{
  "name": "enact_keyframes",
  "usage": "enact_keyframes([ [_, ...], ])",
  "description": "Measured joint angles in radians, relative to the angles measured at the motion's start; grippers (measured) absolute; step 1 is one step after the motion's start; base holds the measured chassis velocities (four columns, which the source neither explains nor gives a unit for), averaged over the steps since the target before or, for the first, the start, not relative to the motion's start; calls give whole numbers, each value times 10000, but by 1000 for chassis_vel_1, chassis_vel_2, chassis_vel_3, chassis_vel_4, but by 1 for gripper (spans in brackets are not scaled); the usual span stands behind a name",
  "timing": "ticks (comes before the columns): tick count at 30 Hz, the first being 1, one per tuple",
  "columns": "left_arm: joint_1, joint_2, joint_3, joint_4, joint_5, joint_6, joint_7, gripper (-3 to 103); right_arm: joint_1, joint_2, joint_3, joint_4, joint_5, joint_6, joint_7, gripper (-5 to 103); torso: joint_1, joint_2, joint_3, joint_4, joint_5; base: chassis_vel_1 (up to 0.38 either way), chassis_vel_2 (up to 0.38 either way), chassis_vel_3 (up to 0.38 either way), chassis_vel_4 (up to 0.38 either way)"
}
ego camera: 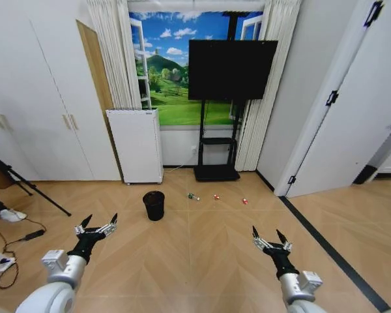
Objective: Pick up the trash bin and place the garbage on the floor into it.
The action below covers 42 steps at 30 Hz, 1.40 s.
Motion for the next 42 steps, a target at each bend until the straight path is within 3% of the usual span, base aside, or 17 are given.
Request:
enact_keyframes([
  [22, -5, -145, -109, -205, 43, -18, 22, 100, 126, 19, -1, -134, 26, -29, 58, 100, 0, 1, -1, -1, 0, 10, 4, -4, -2],
  [31, 12, -196, -114, -230, 61, -17, 16, 100, 280, -3, -37, -446, 89, 327, 13, 100, -1, 1, -1, -1, 2, -18, -14, 30, 20],
  [42, 12, -162, -128, -198, 57, -3, -36, 100, 540, -71, 48, -540, -23, 113, -17, 100, 0, 1, -1, 1, 1, 0, 0, 0, 0],
])
